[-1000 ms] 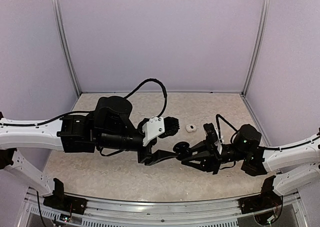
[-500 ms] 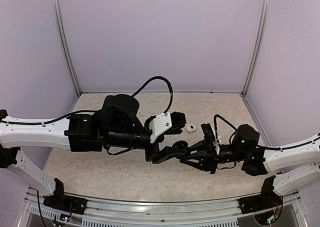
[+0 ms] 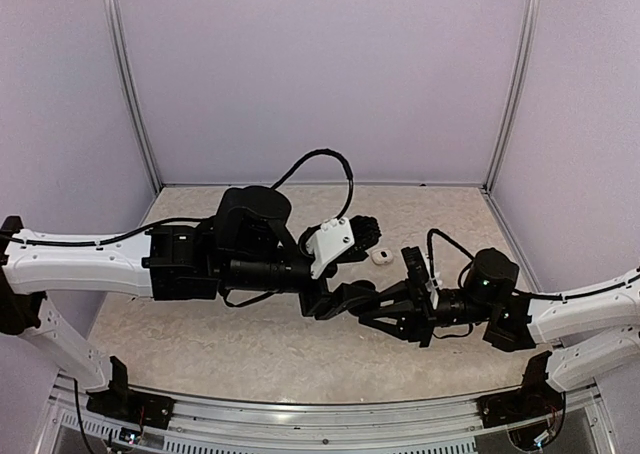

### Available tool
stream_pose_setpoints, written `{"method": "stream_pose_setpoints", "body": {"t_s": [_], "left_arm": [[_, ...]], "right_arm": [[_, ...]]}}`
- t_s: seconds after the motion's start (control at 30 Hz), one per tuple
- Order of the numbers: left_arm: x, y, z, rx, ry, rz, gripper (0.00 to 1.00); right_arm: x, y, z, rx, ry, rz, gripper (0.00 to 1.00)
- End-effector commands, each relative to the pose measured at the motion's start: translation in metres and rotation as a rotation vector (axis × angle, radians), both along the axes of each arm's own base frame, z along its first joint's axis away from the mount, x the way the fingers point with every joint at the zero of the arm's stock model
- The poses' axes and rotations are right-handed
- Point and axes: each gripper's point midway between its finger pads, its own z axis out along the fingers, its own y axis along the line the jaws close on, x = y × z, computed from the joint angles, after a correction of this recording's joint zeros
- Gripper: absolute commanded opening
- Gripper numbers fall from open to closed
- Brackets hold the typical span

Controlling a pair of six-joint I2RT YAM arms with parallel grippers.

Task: Insert the wireless bluetooth earbuds into the charging case
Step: Adjust the right earbud in the right side groove of the charging case.

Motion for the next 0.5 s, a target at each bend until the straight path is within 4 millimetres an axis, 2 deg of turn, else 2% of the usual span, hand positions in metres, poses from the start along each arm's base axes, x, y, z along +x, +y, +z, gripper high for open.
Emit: {"method": "stream_pose_setpoints", "body": {"t_s": [0.0, 0.07, 0.17, 0.2, 0.3, 0.47], "left_arm": [[-0.001, -0.001, 0.008, -0.018, 0.005, -0.015, 0.68], [-0.009, 0.002, 0.012, -0.047, 0.005, -0.057, 0.72], [-0.018, 0.013, 0.029, -0.128, -0.012, -0.087, 0.78], [-0.019, 0.019, 0.041, -0.171, -0.023, -0.084, 0.81], [-0.012, 0.032, 0.052, -0.236, -0.01, -0.035, 0.89], [0.014, 0.056, 0.061, -0.308, 0.072, 0.087, 0.93]], "right_arm": [[-0.002, 0.0, 0.022, 0.053, -0.043, -0.007, 0.0], [0.0, -0.002, 0.022, 0.057, -0.045, -0.023, 0.0], [0.001, -0.004, 0.023, 0.062, -0.054, -0.038, 0.0], [0.002, -0.005, 0.023, 0.065, -0.059, -0.04, 0.0], [0.003, -0.009, 0.026, 0.079, -0.088, -0.062, 0.0], [0.008, -0.022, 0.032, 0.104, -0.194, -0.139, 0.0]]}}
